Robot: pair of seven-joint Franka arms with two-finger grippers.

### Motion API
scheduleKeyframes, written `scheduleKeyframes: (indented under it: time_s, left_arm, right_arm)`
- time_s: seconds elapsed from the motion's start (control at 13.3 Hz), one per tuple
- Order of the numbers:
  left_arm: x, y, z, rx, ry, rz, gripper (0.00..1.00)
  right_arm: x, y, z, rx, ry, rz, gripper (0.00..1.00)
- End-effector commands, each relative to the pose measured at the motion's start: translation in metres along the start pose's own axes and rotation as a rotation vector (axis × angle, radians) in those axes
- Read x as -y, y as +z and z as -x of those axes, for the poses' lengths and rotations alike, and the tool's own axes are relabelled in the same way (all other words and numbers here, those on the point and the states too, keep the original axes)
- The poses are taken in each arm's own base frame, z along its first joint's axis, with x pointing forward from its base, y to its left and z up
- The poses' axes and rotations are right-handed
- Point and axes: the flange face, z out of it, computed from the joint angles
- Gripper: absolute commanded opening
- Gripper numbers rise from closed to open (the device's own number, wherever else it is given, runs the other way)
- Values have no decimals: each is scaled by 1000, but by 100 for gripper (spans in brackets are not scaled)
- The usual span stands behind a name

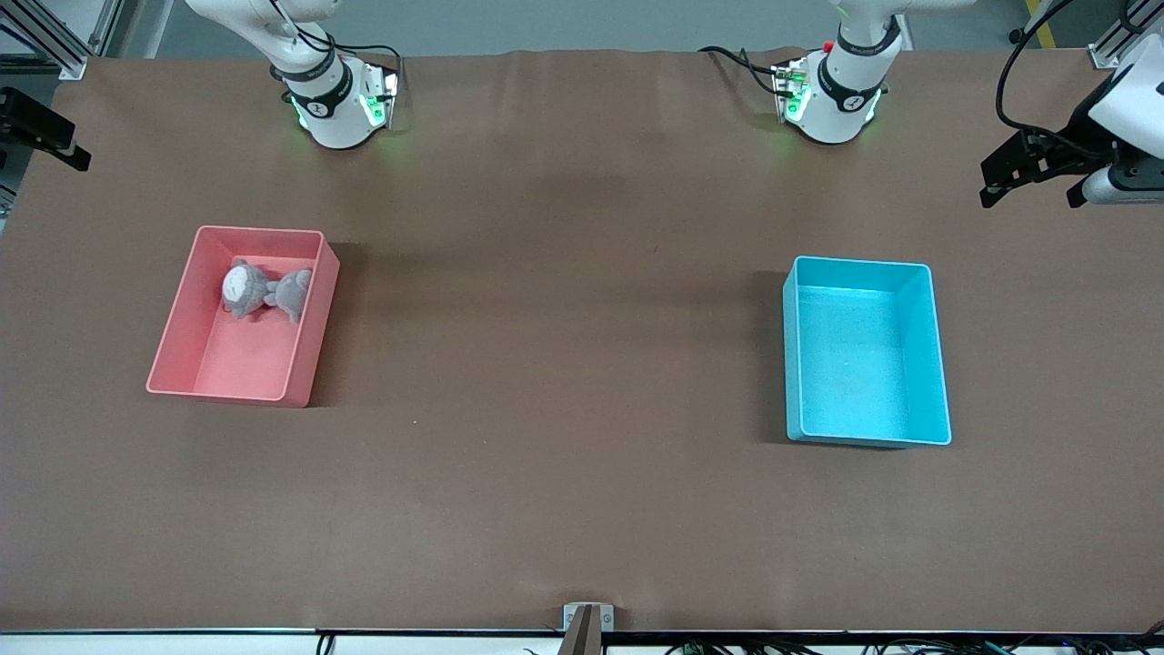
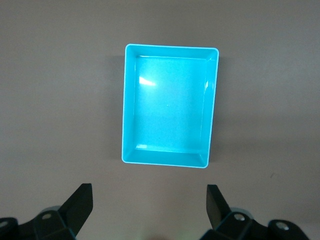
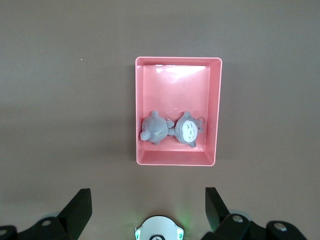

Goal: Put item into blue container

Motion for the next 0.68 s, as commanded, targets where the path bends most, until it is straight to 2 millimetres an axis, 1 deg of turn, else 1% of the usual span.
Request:
scheduleKeyframes:
  time_s: [0.0,0.15,0.23,0.38,0.45,0.53,0.6]
  left_arm:
    - [1,-6,-1,-15,2,6,100]
    - [1,-3,-3,-11,4,6,100]
    - [1,-7,-4,-18,4,6,100]
    - [1,-8,-6,-22,5,7,100]
    - [2,-6,-9,-18,2,7,100]
    - [4,-4,-10,-15,2,7,100]
    - [5,-4,-10,-15,4,8,100]
  right_arm:
    - [-1,0,4,0,-5,-2,100]
    - [-1,0,4,4,-3,-2,100]
    - [-1,0,4,4,-3,-2,100]
    - [-1,-13,4,-25,7,0,100]
    - [-4,-14,2,-27,10,-3,100]
    - [-8,-2,-7,-3,19,-4,100]
    - [-17,11,-16,28,35,-5,100]
